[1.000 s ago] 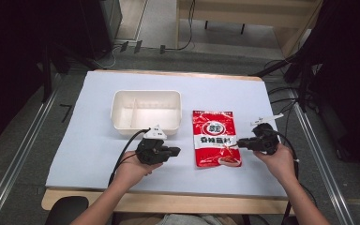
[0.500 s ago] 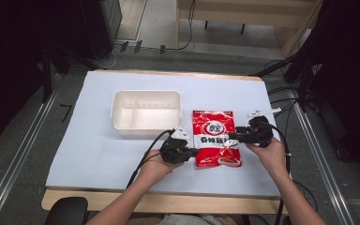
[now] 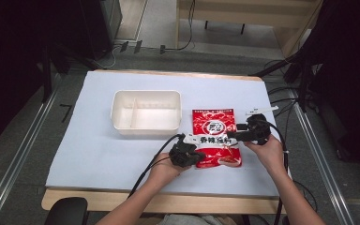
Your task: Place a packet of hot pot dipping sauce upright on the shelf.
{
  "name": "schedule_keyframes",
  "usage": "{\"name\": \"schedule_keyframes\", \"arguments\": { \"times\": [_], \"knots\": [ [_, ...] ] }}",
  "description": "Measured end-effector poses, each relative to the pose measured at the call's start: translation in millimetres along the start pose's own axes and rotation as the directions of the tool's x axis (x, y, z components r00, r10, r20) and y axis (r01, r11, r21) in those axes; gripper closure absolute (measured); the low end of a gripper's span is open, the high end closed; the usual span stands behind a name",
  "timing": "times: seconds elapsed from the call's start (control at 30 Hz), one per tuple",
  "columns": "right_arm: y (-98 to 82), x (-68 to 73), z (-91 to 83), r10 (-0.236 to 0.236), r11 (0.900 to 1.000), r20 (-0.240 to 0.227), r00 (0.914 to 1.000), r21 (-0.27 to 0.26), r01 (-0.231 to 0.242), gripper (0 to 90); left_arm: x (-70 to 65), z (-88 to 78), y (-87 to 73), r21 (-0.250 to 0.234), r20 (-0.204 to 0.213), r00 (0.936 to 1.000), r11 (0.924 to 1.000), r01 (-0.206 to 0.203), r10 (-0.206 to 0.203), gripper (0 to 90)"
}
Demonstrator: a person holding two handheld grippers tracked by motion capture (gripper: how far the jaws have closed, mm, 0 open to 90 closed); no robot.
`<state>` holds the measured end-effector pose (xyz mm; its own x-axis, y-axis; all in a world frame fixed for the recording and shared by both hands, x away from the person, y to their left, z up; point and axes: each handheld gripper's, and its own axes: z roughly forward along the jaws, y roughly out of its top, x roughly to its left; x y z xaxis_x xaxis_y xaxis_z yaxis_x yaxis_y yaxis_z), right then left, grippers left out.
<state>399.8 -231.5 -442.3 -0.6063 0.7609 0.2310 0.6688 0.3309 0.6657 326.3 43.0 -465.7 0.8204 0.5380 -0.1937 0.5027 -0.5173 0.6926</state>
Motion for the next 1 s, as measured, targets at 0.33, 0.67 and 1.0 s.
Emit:
{"name": "schedule_keyframes", "arguments": {
  "times": [0.33,0.67,1.0],
  "knots": [
    [0.1,-7.5,7.7,0.048,0.999,0.008,0.9988,0.017,-0.048,25.1,-0.8,0.4,-2.4,-0.007,-0.007,1.0000,1.0000,0.002,-0.002,90.0],
    [0.2,-17.7,26.5,0.108,0.993,-0.030,0.9937,0.058,-0.106,24.6,0.9,-0.2,-5.1,-0.016,-0.002,0.9999,0.9998,0.010,-0.010,90.0],
    [2.9,-11.0,35.1,0.112,0.990,-0.100,0.9887,0.099,-0.102,32.0,3.2,-0.9,-5.8,-0.008,0.005,0.9998,0.9998,0.018,-0.018,90.0]
  ]
}}
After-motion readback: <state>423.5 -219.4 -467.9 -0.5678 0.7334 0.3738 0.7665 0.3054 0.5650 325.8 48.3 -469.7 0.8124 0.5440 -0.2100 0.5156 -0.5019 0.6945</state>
